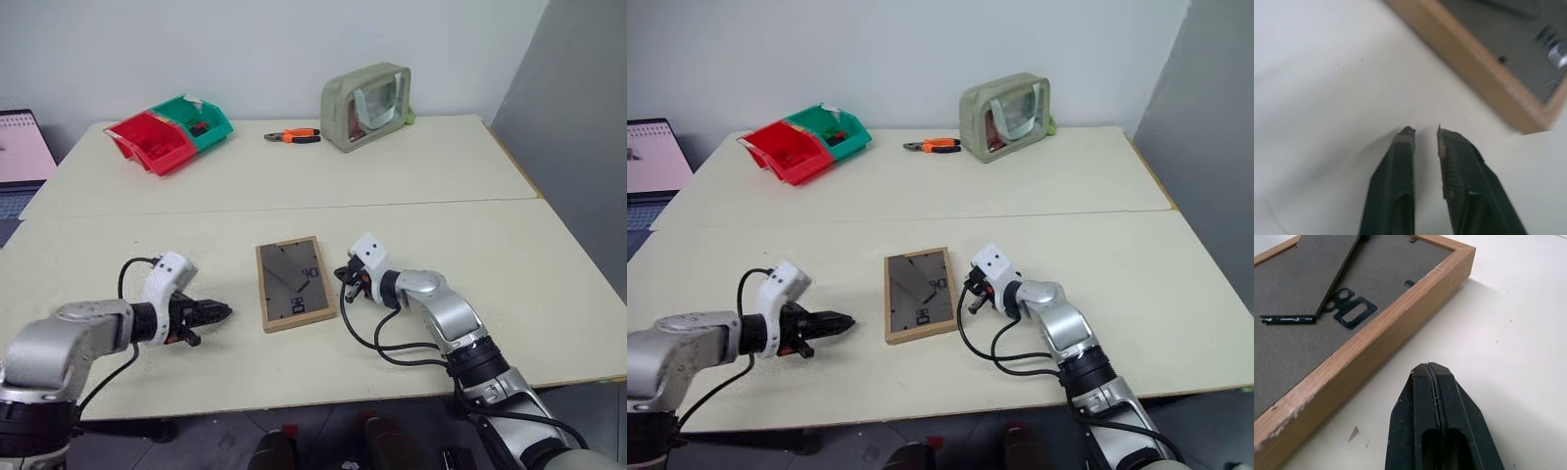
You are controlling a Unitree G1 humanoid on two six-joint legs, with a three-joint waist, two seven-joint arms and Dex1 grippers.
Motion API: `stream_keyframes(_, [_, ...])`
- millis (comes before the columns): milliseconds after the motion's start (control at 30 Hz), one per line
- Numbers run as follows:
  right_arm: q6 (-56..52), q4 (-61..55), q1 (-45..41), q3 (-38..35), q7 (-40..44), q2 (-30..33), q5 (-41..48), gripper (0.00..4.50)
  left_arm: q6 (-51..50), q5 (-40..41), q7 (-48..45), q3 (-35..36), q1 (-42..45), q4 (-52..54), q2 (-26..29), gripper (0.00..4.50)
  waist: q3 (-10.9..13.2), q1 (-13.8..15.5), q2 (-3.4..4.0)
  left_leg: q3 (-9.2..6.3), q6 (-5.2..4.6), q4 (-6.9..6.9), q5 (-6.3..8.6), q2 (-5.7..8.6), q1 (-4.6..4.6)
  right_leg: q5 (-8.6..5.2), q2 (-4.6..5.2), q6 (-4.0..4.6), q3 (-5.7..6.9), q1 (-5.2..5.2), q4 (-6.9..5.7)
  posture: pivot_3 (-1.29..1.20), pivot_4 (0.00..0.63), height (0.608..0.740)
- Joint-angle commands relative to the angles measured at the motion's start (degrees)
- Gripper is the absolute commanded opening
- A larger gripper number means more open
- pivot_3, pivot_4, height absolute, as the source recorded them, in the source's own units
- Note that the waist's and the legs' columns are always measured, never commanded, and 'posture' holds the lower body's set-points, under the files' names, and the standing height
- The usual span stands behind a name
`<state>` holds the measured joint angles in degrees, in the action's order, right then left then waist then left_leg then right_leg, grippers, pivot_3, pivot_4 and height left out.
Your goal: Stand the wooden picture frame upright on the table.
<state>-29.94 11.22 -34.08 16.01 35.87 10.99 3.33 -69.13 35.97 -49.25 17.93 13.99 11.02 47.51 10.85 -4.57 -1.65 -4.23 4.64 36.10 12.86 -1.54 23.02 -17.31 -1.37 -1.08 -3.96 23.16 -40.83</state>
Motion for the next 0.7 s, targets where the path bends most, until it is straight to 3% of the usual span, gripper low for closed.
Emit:
stream_keyframes(33, [2.0, -1.2, -0.4, -1.2, -0.7, -0.5, 0.3, 0.0, -17.3, 7.2, 5.0, 10.9, 7.2, -5.0, -5.7, 1.91, 0.0, 0.1, -0.04, -0.02, 0.0, 0.0, 0.0, 0.02, -0.01, 0.0, -0.02, -0.01, 0.02, -0.03, -0.03, 0.0, 0.15, 0.74])
stream_keyframes(133, [2.2, -1.2, -0.3, -1.0, -0.7, -0.8, 0.3, 0.0, -23.1, 13.9, 7.4, 12.0, 9.1, -9.2, -7.2, 2.5, 0.0, -0.2, -0.12, -0.02, 0.0, 0.01, 0.0, 0.01, -0.01, 0.01, -0.03, 0.0, 0.0, -0.03, -0.01, 0.0, 0.15, 0.74])
stream_keyframes(267, [1.9, -1.6, -0.2, -1.1, -1.0, -0.8, 0.4, 0.0, -23.4, 23.0, 10.1, 8.1, 6.4, -10.7, -6.2, 3.34, 0.0, -0.3, -0.13, -0.05, 0.0, -0.02, 0.0, -0.08, -0.01, 0.15, 0.12, 0.25, 0.01, 0.0, -0.01, 0.0, 0.15, 0.74])
stream_keyframes(467, [0.8, -4.2, 1.6, -0.2, -1.3, -0.7, 0.1, 0.0, -23.4, 28.2, 13.5, 5.3, 3.6, -12.7, -6.3, 4.35, 0.0, -0.2, -0.13, -0.08, 0.01, -0.02, 0.0, -0.1, -0.03, 0.15, 0.16, 0.26, 0.0, 0.0, -0.03, 0.0, 0.15, 0.74])
stream_keyframes(700, [0.3, -4.6, 2.2, 1.6, -2.0, -2.5, -0.4, 0.0, -21.1, 22.9, 13.1, 1.3, 5.6, -17.8, -8.3, 4.44, 0.0, -0.2, -0.12, -0.03, 0.01, -0.03, 0.0, -0.02, -0.06, 0.15, 0.13, 0.25, -0.01, 0.0, -0.03, 0.0, 0.15, 0.74])
